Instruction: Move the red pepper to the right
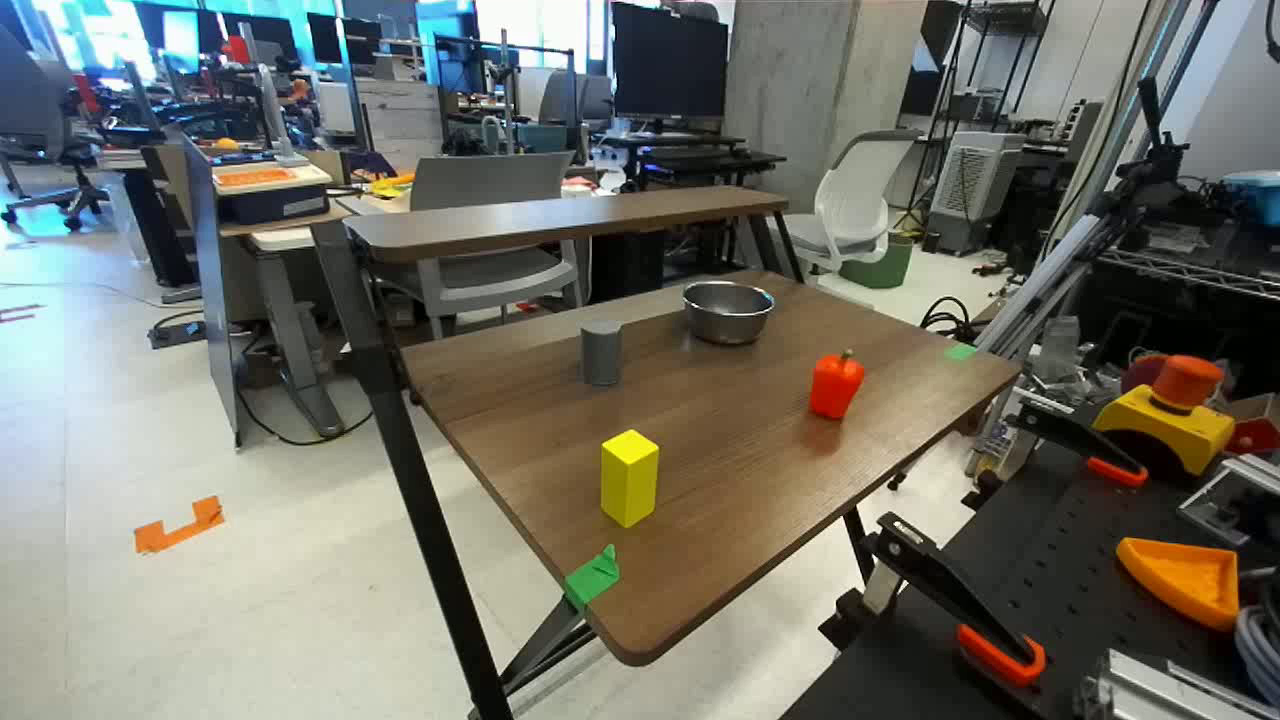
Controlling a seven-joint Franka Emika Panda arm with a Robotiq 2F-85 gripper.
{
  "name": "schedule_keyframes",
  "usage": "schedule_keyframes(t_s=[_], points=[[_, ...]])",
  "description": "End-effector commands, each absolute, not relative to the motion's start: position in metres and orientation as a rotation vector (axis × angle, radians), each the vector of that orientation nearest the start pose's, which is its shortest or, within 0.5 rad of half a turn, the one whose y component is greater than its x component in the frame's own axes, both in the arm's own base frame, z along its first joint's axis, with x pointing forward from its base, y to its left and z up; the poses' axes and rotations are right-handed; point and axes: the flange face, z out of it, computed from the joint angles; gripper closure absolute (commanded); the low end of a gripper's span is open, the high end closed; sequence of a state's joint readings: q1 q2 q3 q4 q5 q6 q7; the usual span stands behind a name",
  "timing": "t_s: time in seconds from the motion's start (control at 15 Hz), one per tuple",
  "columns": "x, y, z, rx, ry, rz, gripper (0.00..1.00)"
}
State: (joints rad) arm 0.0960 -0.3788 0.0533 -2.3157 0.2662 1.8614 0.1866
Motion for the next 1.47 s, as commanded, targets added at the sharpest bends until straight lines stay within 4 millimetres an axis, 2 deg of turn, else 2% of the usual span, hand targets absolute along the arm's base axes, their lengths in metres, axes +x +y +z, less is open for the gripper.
schedule_keyframes(t_s=[0.0,0.4,0.6,0.73,1.13,1.4], points=[[0.421,0.085,0.486,-2.915,0.187,0.165,0.0],[0.421,0.085,0.486,-2.915,0.187,0.165,0.0],[0.432,0.066,0.472,-2.9,0.22,0.1,0.0],[0.441,0.05,0.455,-2.901,0.233,0.023,0.0],[0.469,0.002,0.371,-2.914,0.262,-0.155,0.0],[0.489,-0.016,0.304,-2.927,0.356,-0.193,0.0]])
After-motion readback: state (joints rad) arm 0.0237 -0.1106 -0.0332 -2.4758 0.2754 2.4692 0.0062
